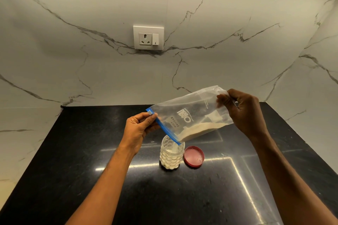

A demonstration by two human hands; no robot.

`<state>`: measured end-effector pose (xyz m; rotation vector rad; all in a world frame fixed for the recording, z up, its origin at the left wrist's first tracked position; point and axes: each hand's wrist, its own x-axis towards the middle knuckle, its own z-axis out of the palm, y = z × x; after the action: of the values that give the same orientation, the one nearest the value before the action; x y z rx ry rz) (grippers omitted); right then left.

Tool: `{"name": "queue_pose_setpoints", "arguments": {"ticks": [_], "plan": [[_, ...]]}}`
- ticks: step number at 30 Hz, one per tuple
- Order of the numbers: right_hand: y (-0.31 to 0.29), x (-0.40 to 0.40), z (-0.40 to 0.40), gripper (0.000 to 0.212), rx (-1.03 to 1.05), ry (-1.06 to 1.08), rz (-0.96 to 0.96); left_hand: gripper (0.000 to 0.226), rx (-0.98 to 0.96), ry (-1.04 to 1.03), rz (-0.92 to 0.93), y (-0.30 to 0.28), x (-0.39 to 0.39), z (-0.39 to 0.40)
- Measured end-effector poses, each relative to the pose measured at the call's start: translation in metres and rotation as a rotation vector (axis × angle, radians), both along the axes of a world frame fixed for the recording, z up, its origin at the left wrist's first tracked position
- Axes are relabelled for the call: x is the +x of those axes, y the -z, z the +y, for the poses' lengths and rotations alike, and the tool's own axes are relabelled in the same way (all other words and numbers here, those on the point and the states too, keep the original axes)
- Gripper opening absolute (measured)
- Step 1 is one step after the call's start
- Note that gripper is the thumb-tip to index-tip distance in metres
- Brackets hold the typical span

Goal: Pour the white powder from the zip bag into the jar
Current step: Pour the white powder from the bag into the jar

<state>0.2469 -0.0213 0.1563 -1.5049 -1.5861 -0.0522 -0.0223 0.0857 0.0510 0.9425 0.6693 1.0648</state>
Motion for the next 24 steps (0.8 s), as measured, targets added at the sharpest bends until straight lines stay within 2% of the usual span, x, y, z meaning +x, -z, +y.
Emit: {"name": "queue_pose_setpoints", "arguments": {"ticks": [14,18,24], "plan": [[-0.001,-0.0023,0.0035,0.027,0.03,0.025,-0.033,0.027,-0.007,-0.009,-0.002,0.0014,0.0,-0.0009],[-0.0011,-0.0032,0.0044,0.029,0.034,0.019,-0.046,0.039,-0.001,-0.01,-0.018,0.0005,-0.0016,-0.0011],[-0.0025,-0.0041,0.007,0.027,0.035,0.027,-0.064,0.023,0.0,-0.008,-0.012,0.0024,-0.0021,0.0008]]}}
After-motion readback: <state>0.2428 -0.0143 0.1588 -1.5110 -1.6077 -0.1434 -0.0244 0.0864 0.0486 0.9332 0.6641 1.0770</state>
